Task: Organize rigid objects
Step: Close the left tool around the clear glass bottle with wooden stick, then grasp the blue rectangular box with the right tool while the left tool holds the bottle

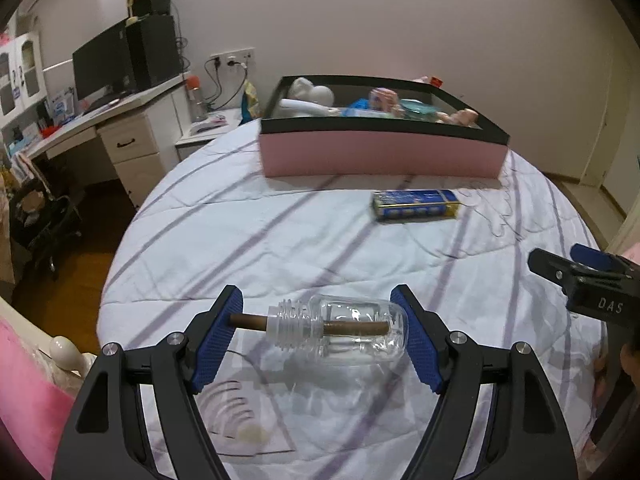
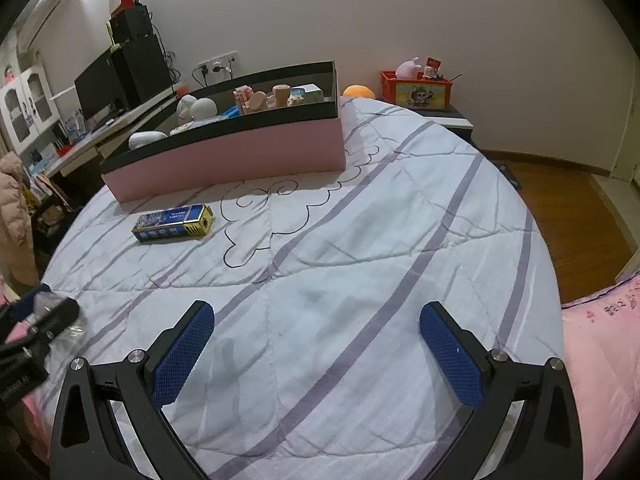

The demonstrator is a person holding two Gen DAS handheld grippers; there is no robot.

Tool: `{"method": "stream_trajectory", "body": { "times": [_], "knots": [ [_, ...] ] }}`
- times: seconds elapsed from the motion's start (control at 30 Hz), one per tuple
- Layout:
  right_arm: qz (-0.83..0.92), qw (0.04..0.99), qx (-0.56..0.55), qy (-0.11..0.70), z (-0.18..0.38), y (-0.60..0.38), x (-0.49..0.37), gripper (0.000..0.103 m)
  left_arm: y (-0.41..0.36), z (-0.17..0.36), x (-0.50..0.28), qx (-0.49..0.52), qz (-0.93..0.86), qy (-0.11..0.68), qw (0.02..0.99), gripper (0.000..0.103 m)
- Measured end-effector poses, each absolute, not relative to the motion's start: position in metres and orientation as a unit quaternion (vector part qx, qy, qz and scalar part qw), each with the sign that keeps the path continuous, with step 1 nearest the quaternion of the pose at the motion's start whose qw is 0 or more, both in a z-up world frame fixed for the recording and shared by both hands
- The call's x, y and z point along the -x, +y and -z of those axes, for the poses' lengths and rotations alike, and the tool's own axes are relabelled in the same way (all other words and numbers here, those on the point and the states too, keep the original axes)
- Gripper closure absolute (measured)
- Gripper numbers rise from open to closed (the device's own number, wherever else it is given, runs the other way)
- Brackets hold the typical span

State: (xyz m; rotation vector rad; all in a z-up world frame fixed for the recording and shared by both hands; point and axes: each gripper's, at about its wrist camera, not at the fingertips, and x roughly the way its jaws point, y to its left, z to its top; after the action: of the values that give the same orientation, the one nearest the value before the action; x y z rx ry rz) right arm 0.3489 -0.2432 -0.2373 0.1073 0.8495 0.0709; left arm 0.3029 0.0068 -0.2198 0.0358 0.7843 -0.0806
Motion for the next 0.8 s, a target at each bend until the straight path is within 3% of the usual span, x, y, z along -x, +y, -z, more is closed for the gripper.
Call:
{"method": "stream_trajectory", "body": {
  "times": [0.43, 0.67, 0.8],
  "knots": [
    [-0.039, 0.913, 0.024, 0.406, 0.226, -0.198, -0.361, 0.0, 0.037, 0.238, -0.31, 0.002, 0.059, 0.4, 0.915, 0.025],
    [-0.039, 0.908, 0.007, 0.417, 0.23, -0.203, -0.365, 0.0, 0.034, 0.243, -0.304, -0.023, 0.075, 0.403, 0.912, 0.014],
    [-0.041, 0.909, 0.003, 0.415, 0.226, -0.205, -0.368, 0.0, 0.033, 0.243, -0.302, -0.033, 0.079, 0.402, 0.912, 0.018]
  ]
}}
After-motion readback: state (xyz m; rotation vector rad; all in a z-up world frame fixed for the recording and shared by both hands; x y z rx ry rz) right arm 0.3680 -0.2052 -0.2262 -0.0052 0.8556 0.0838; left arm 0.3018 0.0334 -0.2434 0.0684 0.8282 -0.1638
